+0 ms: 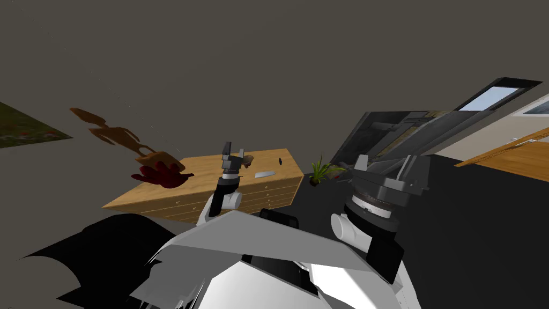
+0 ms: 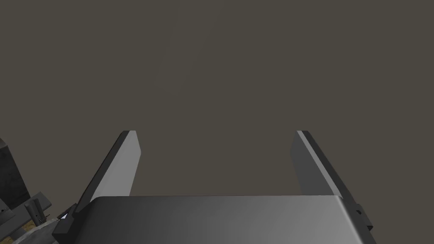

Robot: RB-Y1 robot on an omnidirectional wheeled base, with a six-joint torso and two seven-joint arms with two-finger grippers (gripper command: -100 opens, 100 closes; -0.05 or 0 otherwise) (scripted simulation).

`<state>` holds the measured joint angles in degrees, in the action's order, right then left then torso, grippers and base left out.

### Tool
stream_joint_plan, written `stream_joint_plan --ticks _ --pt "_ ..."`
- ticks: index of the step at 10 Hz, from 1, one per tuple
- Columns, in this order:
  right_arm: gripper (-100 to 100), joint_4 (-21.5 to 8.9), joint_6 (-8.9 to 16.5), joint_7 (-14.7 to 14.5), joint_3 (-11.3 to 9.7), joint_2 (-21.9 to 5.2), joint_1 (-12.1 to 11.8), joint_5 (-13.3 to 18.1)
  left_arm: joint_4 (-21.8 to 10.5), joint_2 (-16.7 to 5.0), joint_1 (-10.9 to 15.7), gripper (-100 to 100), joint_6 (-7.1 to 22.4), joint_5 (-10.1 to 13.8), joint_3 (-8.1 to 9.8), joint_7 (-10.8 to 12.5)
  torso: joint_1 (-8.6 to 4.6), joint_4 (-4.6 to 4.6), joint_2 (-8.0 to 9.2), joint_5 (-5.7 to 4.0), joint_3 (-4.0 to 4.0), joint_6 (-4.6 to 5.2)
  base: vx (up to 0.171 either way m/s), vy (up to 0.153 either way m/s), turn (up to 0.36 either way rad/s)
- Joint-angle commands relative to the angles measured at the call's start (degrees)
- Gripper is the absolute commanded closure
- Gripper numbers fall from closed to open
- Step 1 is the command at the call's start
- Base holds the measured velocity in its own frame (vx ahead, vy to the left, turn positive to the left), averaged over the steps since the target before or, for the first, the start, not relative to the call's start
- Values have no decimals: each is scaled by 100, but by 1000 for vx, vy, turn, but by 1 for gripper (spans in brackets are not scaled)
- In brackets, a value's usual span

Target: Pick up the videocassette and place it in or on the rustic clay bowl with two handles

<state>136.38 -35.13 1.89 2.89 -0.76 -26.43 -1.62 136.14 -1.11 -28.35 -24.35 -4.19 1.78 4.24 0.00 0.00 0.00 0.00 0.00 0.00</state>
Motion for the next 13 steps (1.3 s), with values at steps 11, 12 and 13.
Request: stream_joint_plan --ticks 11,12,13 --pt "0 0 0 0 -1 1 0 0 -755 -1190 179 -100 1381 -633 -90 -166 -32 0 0 -7 0 1 11 -66 -50" --pt "0 0 0 0 -1 1 0 0 -846 -1294 200 -100 1558 -714 -102 -187 -33 0 1 -8 0 2 22 -93 -121" --pt "0 0 0 0 -1 1 0 0 -941 -1401 222 -100 1740 -798 -114 -208 -36 -1 -6 -8 -3 2 41 -110 -93"
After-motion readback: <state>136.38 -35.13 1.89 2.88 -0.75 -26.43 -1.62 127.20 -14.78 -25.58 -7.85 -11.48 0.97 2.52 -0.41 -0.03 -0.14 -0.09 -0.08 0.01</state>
